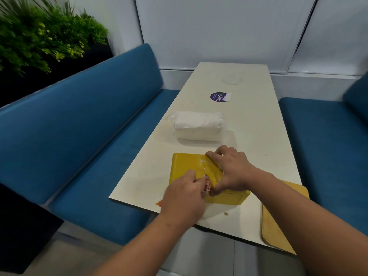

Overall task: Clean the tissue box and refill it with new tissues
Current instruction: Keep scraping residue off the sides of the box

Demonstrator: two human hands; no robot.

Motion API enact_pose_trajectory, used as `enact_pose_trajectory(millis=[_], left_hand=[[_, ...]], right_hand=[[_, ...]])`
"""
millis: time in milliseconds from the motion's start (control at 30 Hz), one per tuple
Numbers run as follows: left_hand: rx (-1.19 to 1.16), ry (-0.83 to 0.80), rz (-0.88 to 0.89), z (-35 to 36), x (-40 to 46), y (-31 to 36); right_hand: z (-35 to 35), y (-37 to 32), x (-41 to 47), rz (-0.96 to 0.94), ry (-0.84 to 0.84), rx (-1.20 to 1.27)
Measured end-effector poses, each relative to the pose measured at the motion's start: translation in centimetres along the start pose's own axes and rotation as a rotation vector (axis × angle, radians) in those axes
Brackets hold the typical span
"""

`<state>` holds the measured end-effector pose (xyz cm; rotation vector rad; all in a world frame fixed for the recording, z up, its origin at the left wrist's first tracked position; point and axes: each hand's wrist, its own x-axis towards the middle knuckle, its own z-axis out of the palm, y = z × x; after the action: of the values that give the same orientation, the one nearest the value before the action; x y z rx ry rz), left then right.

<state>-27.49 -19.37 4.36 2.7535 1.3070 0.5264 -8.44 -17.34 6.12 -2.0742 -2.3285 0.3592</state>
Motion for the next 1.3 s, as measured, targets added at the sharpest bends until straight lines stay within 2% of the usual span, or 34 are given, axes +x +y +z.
enact_pose_trajectory(millis=[100, 267, 400, 600, 767, 933, 1133, 1300], left_hand=[[0.006, 0.033, -0.022, 0.3, -0.2, -0.5], [-0.031, 0.04, -0.196, -0.3, -0.5, -2.2], [0.014, -0.037, 0.001, -0.2, 0.5, 0.3], [0.065, -0.064, -0.264, -1.9, 1.9, -2.3], [0.106, -0.194, -0.086, -2.0, 1.8, -0.1], [0.101, -0.138, -0.256, -2.2, 2.8, -2.7], [0.084, -0.197, -0.08, -2.1, 2.7, -1.3], [0.11, -0.117, -0.268, -2.5, 4.4, -4.3]], right_hand=[[0.0, 0.0, 0.0, -0.001, 0.003, 0.007], [-0.1, 0.0, 0.0, -0.003, -0.003, 0.014], [0.0, -0.1, -0.1, -0.011, 0.021, 0.016], [-0.1, 0.0, -0.2, -0.006, 0.006, 0.002], [0.1, -0.1, -0.1, -0.004, 0.016, 0.005], [0.0, 0.1, -0.1, 0.001, 0.007, 0.007], [0.0, -0.1, -0.2, -0.01, 0.016, 0.006], [-0.2, -0.1, -0.3, 0.001, 0.005, 0.021]])
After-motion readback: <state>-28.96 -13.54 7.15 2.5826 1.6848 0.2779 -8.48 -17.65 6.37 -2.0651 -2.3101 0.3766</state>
